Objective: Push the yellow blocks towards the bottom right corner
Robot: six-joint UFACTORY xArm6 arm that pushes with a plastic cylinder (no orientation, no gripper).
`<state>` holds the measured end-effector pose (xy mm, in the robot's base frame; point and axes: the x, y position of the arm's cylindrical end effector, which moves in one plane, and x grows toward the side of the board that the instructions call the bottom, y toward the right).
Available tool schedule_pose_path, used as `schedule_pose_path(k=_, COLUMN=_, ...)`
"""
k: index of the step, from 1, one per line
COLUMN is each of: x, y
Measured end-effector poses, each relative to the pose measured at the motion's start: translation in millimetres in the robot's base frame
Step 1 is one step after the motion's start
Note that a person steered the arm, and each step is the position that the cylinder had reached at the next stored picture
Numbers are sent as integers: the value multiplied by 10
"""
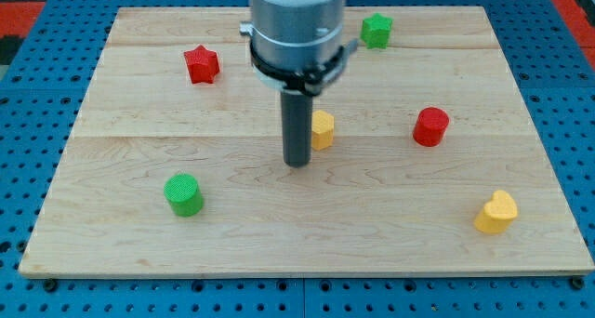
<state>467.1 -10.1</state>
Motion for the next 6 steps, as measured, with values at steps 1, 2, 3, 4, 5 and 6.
schedule_pose_path(k=1, x=-426, y=-269)
schedule_pose_path(k=2, x=-755, y=-116)
schedule_pose_path(k=3, x=-601, y=471)
schedule_pose_path(k=4, x=-63, y=606)
schedule_pose_path(k=5, x=-416, y=253)
schedule_pose_path(k=6, x=-303, y=-228)
